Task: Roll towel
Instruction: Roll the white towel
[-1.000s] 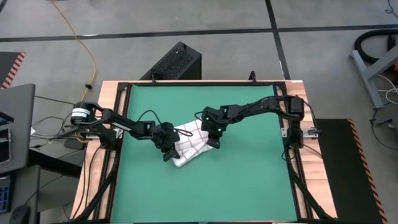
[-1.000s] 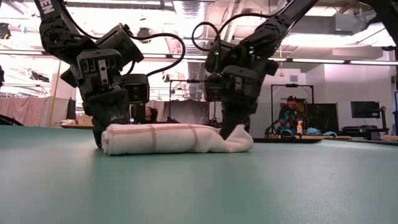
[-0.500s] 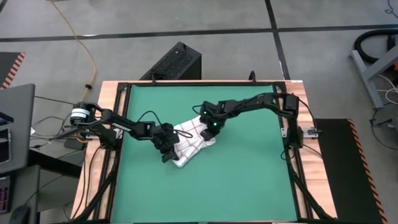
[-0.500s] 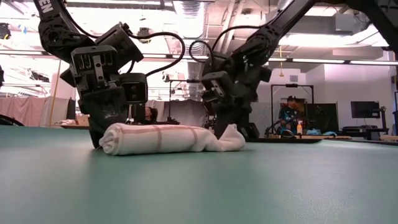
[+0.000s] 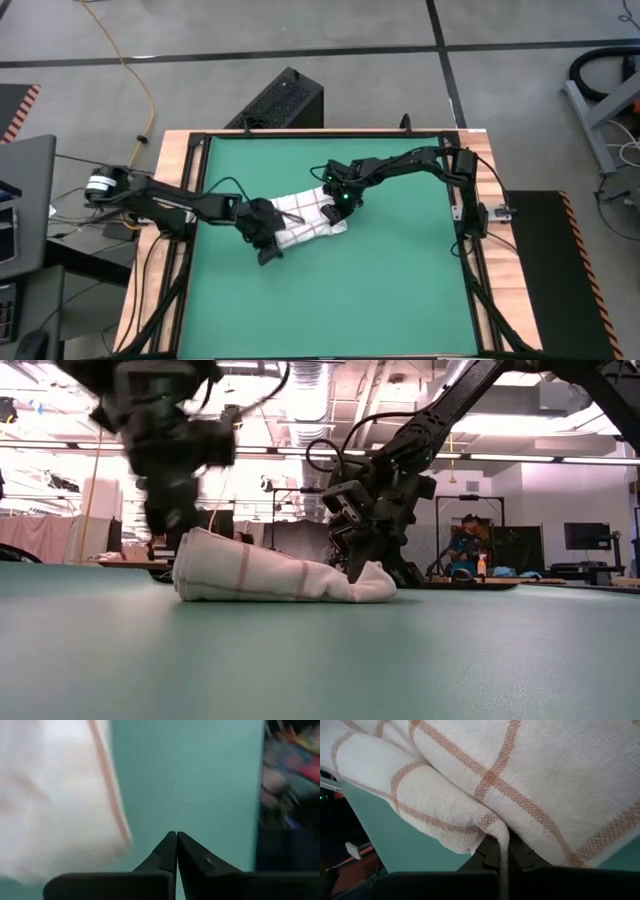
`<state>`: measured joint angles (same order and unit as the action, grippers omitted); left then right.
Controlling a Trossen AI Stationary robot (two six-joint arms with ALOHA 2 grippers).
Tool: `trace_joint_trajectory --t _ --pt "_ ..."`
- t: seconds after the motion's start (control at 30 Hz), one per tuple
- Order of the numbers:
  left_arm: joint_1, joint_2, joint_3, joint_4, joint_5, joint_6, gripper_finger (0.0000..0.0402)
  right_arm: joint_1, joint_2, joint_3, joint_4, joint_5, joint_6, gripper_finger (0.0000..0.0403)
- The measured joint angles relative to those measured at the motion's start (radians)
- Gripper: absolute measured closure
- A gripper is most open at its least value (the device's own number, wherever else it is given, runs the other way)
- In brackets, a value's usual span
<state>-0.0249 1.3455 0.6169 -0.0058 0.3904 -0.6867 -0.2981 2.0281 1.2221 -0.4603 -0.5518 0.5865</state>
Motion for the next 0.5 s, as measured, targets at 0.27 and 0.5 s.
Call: trace_joint_trajectory --t 0.27,0.5 --pt "-0.163 -0.027 0.18 -0.275 -0.466 0.276 0.0402 0.0 0.001 -0.002 0.004 -0.003 -0.008 0.0387" --pt "-0.259 0.015 0.184 -0.283 -0.543 0.321 0.0402 0.003 0.001 -0.003 0.012 -0.002 -0.026 0.0387"
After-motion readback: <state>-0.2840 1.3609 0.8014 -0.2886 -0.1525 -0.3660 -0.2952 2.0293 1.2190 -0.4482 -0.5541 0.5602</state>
